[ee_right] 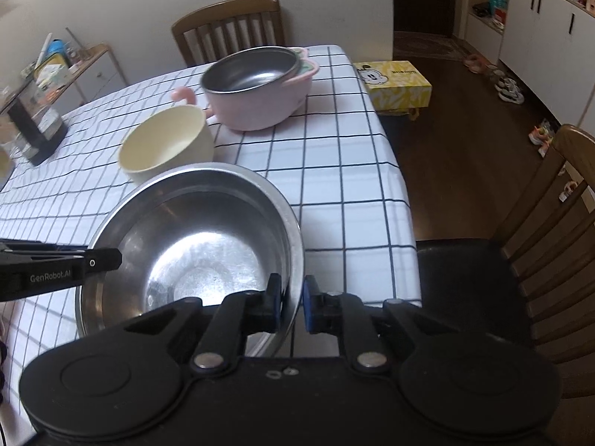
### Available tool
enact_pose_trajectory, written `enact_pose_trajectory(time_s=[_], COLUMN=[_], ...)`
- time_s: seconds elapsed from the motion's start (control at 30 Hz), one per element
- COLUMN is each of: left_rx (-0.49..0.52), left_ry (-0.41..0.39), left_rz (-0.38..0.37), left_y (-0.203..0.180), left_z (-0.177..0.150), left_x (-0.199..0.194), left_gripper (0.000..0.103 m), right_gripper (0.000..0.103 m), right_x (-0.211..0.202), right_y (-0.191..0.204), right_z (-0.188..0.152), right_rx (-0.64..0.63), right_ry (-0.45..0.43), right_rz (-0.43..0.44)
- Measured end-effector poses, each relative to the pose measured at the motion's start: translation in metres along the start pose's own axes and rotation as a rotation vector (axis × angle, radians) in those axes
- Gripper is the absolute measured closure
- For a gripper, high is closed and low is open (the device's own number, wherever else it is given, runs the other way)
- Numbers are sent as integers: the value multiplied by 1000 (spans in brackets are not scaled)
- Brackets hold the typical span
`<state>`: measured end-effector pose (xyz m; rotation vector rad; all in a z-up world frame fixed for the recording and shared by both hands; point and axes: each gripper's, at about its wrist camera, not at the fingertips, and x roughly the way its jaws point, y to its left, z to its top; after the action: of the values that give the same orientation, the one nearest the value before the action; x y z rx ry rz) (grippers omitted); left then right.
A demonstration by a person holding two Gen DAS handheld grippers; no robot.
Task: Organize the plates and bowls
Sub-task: 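Close both tools on the steel bowl rim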
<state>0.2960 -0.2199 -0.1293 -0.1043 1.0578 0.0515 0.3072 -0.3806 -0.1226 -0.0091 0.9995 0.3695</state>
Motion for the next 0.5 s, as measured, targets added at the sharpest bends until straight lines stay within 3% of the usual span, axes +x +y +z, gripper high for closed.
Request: enact_pose_trajectory(time_s=[0.5], left_rx=[29], left_ry=[-5], left_rz=[4], left_y=[14], left_z=[-63], left_x=[-73], left_gripper=[87], right_gripper=[91], right_x=[-66], right_y=[35], right_z=[-45], right_rx=[15], right_ry=[27], right_rz=[45])
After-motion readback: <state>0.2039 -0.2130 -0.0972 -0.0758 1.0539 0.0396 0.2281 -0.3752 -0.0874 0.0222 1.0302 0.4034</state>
